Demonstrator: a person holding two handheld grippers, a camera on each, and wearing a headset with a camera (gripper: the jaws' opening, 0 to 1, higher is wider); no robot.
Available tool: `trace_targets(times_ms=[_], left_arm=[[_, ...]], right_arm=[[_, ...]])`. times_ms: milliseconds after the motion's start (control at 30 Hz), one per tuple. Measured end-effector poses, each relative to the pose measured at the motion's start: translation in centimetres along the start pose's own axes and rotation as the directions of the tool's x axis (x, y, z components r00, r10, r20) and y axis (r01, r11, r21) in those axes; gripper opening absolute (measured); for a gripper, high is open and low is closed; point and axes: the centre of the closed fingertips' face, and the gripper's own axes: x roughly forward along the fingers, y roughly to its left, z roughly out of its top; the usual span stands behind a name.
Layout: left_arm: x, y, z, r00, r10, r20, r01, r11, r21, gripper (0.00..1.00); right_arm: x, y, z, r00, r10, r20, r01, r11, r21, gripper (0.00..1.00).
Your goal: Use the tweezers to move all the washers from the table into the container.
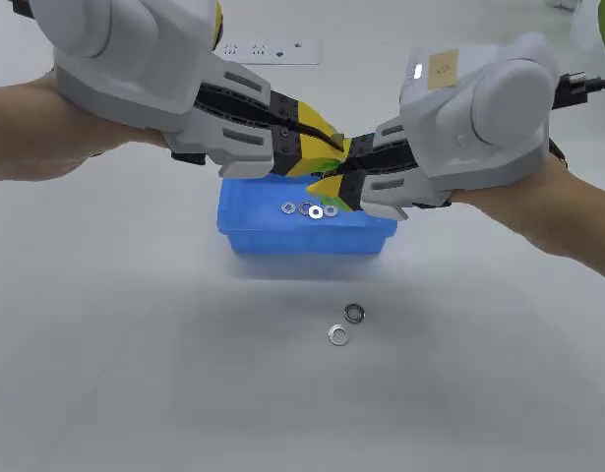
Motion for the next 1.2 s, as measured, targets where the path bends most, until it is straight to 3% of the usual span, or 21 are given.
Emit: trace_targets(times_ms=[400, 533, 767, 967, 1200], left_arm=[[-1.8, -2.3, 2.2, 0.9994, -0.004, 0.034, 0.003, 1.0, 0.028, 0.06], [-1.8, -3.0, 2.6, 0.9991, -0.006, 0.043, 0.005, 1.0, 0.026, 0.06], [-1.5, -5.5, 3.2, 0.9992, -0.014, 0.036, 0.013, 1.0, 0.026, 0.06], [-1.7, -6.9, 3.3, 0.9993, -0.008, 0.036, 0.008, 1.0, 0.015, 0.06], [-1.8, -9.4, 2.3, 0.9995, -0.023, 0.022, 0.024, 1.0, -0.01, 0.06]], right_arm=[[-1.9, 1.9, 2.0, 0.9997, 0.007, 0.022, -0.006, 0.999, -0.042, 0.09], [-2.4, 2.7, 2.0, 0.9999, 0.012, 0.009, -0.011, 0.998, -0.058, 0.09], [-3.1, 4.4, 1.5, 0.9997, 0.025, -0.003, -0.025, 0.999, -0.047, 0.09], [-3.2, 5.9, 1.5, 0.9995, 0.032, -0.001, -0.032, 0.999, -0.026, 0.09], [-2.9, 8.4, 0.7, 0.998, 0.063, -0.006, -0.063, 0.998, -0.016, 0.1]])
